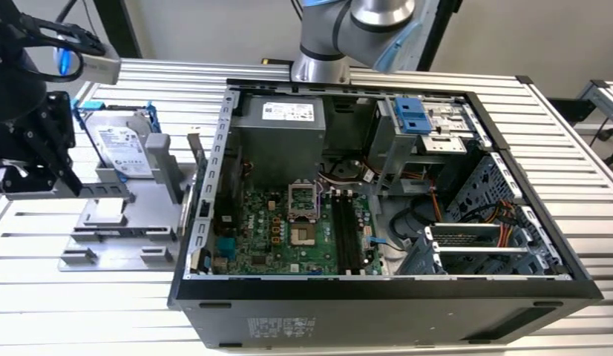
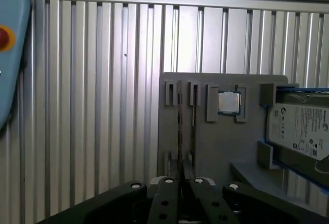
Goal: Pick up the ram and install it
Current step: 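Pick up the ram and move it above insertion slot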
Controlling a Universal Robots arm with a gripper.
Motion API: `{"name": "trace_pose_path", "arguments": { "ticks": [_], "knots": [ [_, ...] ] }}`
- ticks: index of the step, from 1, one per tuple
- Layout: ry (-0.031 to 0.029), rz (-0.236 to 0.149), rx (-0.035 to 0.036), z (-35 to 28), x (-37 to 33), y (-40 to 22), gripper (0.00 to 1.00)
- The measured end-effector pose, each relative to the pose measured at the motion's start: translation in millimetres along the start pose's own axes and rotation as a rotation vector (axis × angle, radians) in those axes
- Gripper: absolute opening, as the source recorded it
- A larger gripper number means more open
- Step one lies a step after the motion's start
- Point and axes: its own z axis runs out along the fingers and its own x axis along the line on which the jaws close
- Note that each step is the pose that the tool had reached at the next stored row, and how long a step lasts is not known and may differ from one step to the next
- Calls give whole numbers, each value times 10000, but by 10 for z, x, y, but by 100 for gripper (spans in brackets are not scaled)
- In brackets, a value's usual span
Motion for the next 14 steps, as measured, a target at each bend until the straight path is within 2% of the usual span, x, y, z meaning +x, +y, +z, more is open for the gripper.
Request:
{"name": "trace_pose_path", "arguments": {
  "ticks": [11,14],
  "knots": [
    [1,0,-1,-202,-7,0,0],
    [4,0,2,-233,-8,0,0]
  ]
}}
